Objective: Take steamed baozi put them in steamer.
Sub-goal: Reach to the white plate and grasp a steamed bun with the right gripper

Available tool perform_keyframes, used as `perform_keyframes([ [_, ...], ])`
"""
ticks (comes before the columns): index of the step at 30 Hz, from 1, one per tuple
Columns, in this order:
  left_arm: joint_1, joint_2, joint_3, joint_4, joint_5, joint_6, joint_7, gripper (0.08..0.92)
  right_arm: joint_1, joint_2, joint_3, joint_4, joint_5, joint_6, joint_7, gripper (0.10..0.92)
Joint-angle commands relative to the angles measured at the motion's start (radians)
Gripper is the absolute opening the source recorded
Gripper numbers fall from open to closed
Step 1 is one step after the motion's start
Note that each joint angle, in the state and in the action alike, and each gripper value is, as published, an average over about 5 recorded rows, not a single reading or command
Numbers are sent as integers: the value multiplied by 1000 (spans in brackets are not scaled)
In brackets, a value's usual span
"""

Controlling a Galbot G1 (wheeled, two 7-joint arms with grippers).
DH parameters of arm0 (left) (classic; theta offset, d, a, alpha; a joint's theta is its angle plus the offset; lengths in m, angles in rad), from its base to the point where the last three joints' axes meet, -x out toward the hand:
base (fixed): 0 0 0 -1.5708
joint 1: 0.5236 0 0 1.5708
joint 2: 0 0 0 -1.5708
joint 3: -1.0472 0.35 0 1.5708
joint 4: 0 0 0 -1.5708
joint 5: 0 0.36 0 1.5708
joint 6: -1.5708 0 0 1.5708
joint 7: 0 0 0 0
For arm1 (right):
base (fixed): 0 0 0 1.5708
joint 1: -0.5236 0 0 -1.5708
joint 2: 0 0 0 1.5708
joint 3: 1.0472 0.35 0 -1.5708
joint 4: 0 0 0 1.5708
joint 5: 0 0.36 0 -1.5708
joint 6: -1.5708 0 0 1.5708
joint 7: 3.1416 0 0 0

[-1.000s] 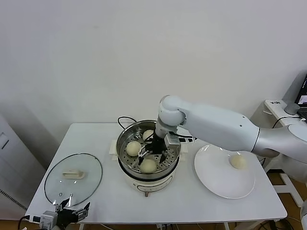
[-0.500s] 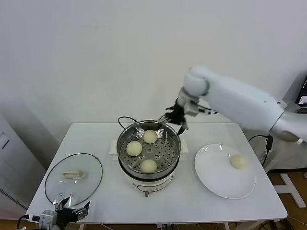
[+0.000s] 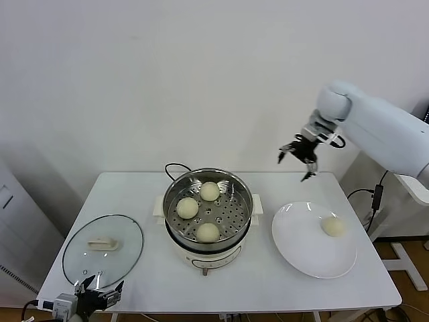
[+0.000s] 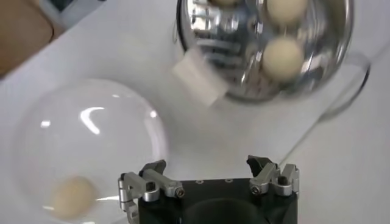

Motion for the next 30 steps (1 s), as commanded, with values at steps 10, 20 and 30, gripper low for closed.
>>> perform_keyframes([
  [10,-7,-2,6,-1,0,10,-1,823,-361,-88,293,-184,-283,-50,30,823],
  [20,-7,-3,10,-2,0,11,-1,823,-481,-48,444,-228,-437,-9,105,823],
  [30,-3,-3,12,1,0,8,-1,823,-548,-25,517,-244,-531,-12,151,823],
])
